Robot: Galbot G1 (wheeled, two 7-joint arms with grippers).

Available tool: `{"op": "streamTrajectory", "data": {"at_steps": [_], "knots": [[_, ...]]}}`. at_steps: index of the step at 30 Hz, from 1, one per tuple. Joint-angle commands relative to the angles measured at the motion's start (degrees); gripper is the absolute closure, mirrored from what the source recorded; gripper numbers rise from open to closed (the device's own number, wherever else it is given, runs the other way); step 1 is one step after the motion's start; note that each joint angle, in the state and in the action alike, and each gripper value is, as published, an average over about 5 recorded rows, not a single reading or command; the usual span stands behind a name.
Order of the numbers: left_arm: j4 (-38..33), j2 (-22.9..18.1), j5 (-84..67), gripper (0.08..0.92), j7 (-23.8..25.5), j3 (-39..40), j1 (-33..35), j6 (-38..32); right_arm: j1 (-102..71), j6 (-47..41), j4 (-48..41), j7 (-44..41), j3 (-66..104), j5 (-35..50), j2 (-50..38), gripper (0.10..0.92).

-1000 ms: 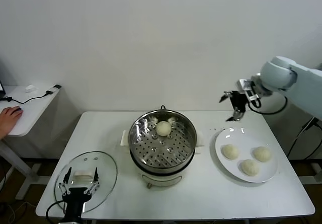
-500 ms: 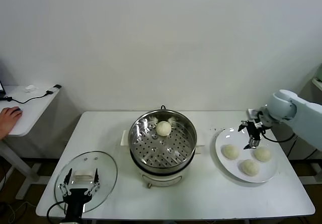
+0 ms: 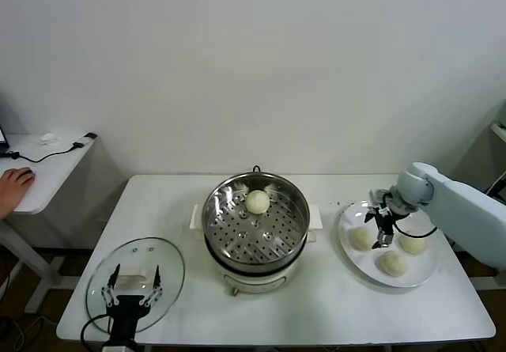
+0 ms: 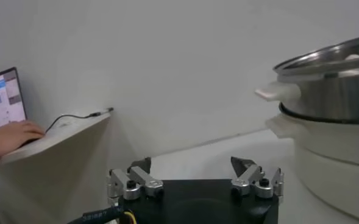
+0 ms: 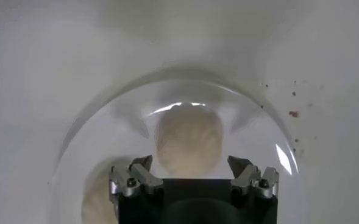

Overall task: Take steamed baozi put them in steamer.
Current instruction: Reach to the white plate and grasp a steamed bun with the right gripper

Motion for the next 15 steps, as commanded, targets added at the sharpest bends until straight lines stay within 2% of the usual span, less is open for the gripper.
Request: {"op": "streamTrajectory", "data": {"at_steps": [1,6,11,15], "knots": [[0.54,0.11,0.62,0.177,-0.1,-0.05,-0.2,0.01,-2.15,0.34,-3.34,-0.09,1.34,-0.59,2.87,0.203],[0.53,0.15,0.59,0.177,-0.28,-0.09,-0.26,-0.15,-1.57,0.45,-4.18,-0.35,0.94,-0.7,3.07,0.232],[0.26,0.17,0.55,0.177,-0.14,-0.08,-0.03,-0.12,-1.08,0.5,-5.0,-0.6,0.76,-0.62,3.37,0.355],[0.04,0.24,0.52,0.177,-0.03,-0.1,0.24,-0.16,-0.88,0.44,-4.96,-0.69,0.74,-0.22,3.23,0.417]]}}
